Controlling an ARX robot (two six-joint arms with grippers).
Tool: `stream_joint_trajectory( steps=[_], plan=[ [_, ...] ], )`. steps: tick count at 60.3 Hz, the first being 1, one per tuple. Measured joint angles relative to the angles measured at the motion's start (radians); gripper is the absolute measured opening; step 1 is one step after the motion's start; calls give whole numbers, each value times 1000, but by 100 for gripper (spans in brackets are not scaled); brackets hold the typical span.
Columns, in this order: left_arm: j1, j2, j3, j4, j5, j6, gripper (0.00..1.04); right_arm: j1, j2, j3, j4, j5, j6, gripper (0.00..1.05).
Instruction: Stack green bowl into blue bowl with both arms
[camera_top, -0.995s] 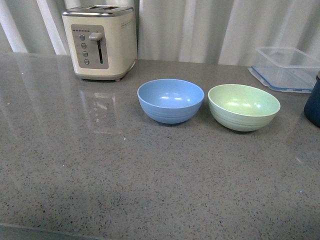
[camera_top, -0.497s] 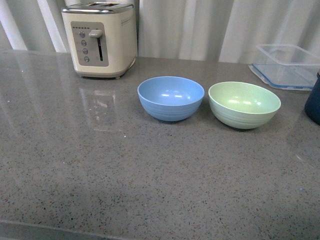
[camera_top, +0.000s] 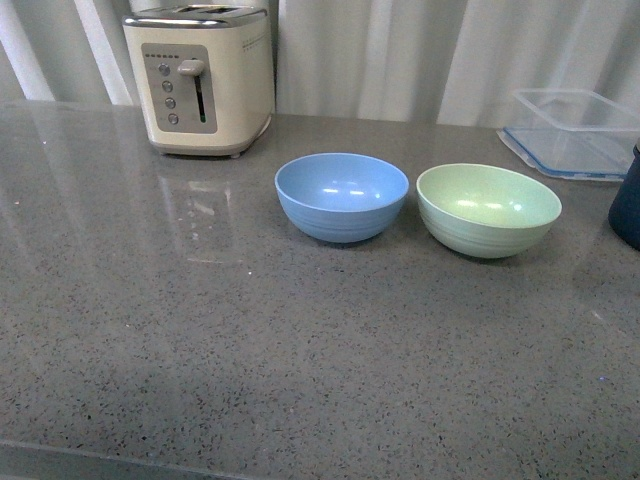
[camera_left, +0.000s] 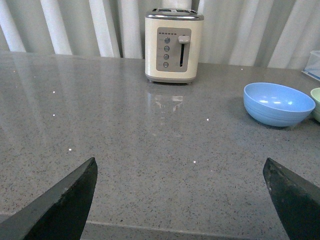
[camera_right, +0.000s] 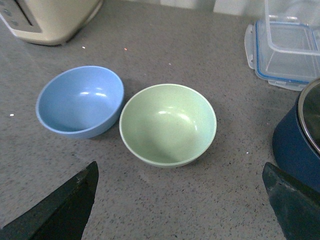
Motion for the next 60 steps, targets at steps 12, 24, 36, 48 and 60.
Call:
stream_joint_trajectory(
  steps=[12,24,36,48,60],
  plan=[
    [0,0,0,0,0,0,98,4,262,176,-32,92,14,95],
    [0,0,0,0,0,0,98,-14,448,295,-45,154,21,95],
    [0,0,0,0,0,0,98,-43,573,385,-86,167,47,95],
    [0,0,0,0,0,0,98,-46,647,424,-122,150,90,91],
    [0,0,0,0,0,0,98,-37,681,439,-126,137,114,63]
  ],
)
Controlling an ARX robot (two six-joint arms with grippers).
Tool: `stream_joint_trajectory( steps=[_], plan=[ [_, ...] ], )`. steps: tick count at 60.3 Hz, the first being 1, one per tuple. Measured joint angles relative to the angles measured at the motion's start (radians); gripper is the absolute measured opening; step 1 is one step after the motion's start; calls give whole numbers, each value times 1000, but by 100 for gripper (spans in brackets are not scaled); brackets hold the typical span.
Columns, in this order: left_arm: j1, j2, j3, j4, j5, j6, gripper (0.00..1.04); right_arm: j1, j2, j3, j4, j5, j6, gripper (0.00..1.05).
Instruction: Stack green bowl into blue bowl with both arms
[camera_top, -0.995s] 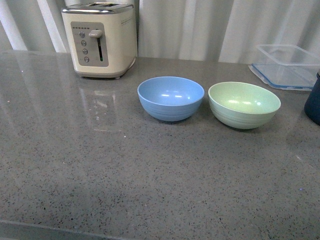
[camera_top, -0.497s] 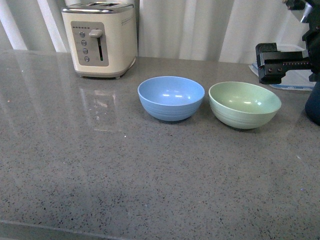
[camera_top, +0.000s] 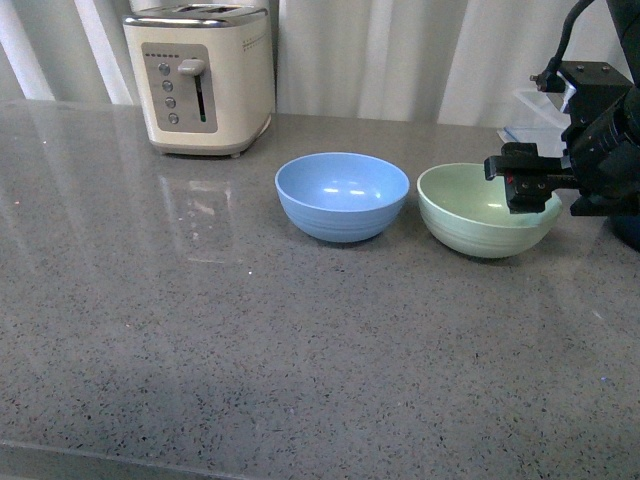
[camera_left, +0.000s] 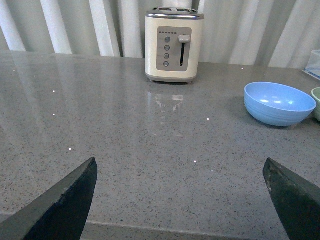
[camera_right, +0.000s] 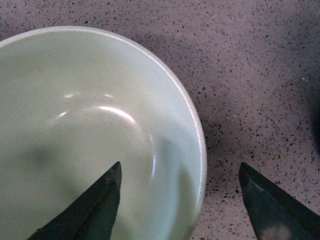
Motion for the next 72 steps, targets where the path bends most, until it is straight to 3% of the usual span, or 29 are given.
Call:
stream_joint_trajectory(
  steps=[12,22,49,72],
  plan=[
    [0,0,0,0,0,0,98,-1,6,15,-6,-4,16,35],
    [0,0,0,0,0,0,98,-11,5,15,-9,-10,41,1],
    [0,0,0,0,0,0,98,-2,-195,32,-9,-61,28,1],
    [0,0,0,0,0,0,98,200,-54,244,-18,-72,93,1]
  ],
)
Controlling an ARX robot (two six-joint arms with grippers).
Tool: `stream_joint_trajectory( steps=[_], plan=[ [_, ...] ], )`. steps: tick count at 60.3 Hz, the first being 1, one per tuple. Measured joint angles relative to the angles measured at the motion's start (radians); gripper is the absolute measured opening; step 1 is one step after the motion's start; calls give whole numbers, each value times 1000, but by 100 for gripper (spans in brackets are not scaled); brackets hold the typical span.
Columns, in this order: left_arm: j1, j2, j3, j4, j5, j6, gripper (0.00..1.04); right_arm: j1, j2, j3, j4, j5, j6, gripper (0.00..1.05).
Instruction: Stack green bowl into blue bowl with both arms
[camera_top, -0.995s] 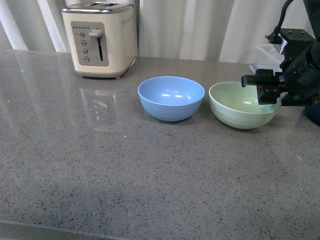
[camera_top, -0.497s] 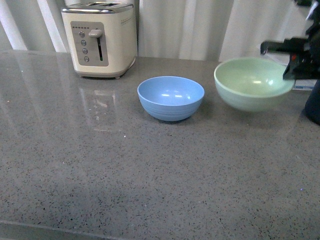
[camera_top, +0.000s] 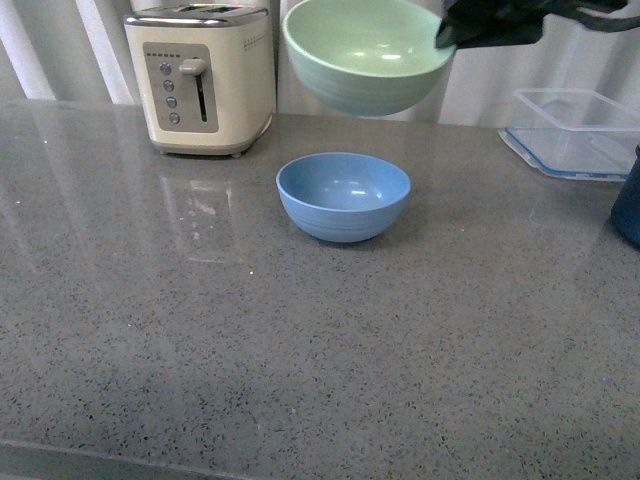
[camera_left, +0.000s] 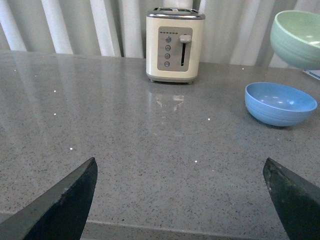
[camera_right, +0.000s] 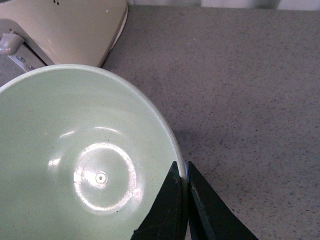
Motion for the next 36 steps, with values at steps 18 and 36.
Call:
stream_joint_trajectory(
  steps=[18,36],
  plan=[
    [0,0,0,0,0,0,98,31,101,36,-13,27,0,1],
    [0,0,0,0,0,0,98,24,160,36,-12,47,0,1]
  ],
)
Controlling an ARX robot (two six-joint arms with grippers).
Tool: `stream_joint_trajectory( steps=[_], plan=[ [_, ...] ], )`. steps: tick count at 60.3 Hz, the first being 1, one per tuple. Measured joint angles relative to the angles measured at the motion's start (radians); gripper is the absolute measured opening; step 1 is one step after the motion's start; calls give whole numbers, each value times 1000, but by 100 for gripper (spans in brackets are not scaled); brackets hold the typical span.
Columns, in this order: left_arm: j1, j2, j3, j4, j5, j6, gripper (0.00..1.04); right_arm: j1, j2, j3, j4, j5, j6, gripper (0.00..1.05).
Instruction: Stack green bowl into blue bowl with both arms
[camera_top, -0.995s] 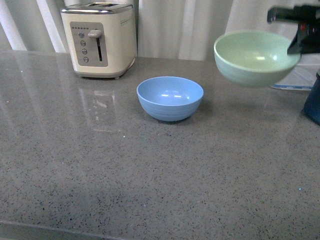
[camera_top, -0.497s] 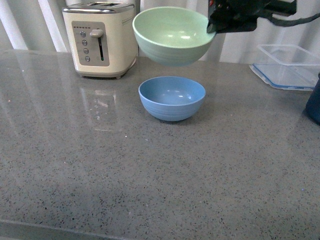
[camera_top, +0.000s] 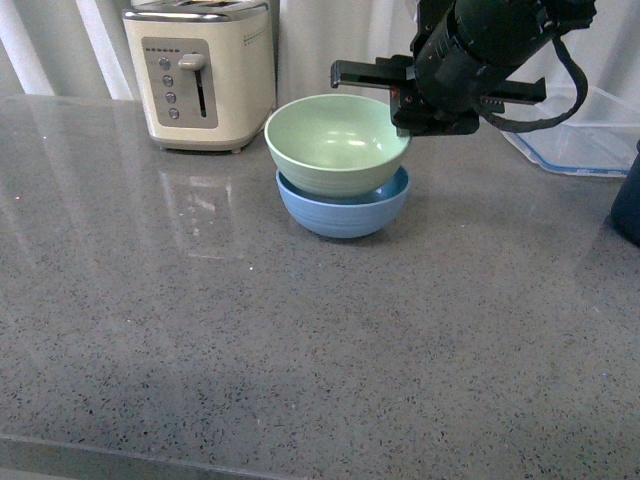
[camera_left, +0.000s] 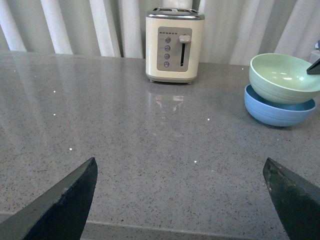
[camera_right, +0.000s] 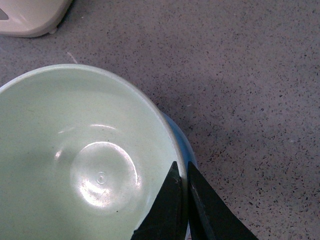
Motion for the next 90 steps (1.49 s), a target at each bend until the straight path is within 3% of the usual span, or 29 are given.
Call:
stream_joint_trajectory(
  steps=[5,20,30,33,39,42,48,61,90],
  plan=[
    [0,0,0,0,0,0,98,-3,7,-3,10,0,0,4],
    [0,0,0,0,0,0,98,-20,-88,-87,81,-80,27,44],
    [0,0,0,0,0,0,98,-55,-310,-294,289,-219,79,72],
    [0,0,0,0,-1,0,98,-60,-371,-350,351,-213,87,80],
    [0,-1,0,0,2,0,98,-61,-460,-533,697,97,-60,65],
    [0,-1,0,0,2,0,98,-75,-496,-641,823,159,-122,57],
    [0,-1,0,0,0,0,98,-114,-563,-830,947,153,-182,39],
    [0,-1,0,0,1,0,98,-184,-729,-1099,1042,90,-219,0],
    [0,-1,0,0,1,0,98,-282,-1051,-1428,1040,-14,-222,1]
  ],
)
